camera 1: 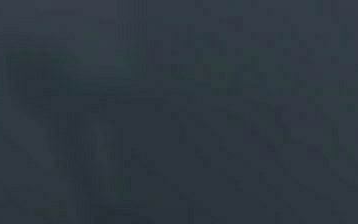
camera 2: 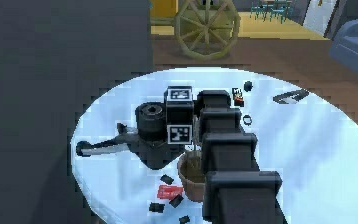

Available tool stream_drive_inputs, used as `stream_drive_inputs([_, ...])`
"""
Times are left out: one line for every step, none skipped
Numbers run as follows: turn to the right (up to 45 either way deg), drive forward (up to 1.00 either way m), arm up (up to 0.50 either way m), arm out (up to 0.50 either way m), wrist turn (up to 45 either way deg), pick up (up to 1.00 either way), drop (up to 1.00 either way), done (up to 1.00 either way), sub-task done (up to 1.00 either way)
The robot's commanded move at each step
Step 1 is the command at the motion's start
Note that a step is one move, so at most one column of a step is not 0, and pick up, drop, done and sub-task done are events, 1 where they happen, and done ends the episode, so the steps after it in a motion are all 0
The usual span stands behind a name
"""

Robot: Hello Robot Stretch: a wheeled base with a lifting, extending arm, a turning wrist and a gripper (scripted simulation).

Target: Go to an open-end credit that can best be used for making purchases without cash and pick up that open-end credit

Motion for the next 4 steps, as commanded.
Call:
stream_drive_inputs([0.0,0.0,0.0,0.0,45.0,0.0,0.0,0.0,0.0])
stream_drive_inputs([0.0,0.0,0.0,0.0,9.0,0.0,0.0,0.0,0.0])
stream_drive_inputs([0.0,0.0,-0.26,0.0,0.0,0.0,0.0,0.0,0.0])
stream_drive_inputs([0.0,0.0,0.0,0.0,0.0,1.0,0.0,0.0,0.0])
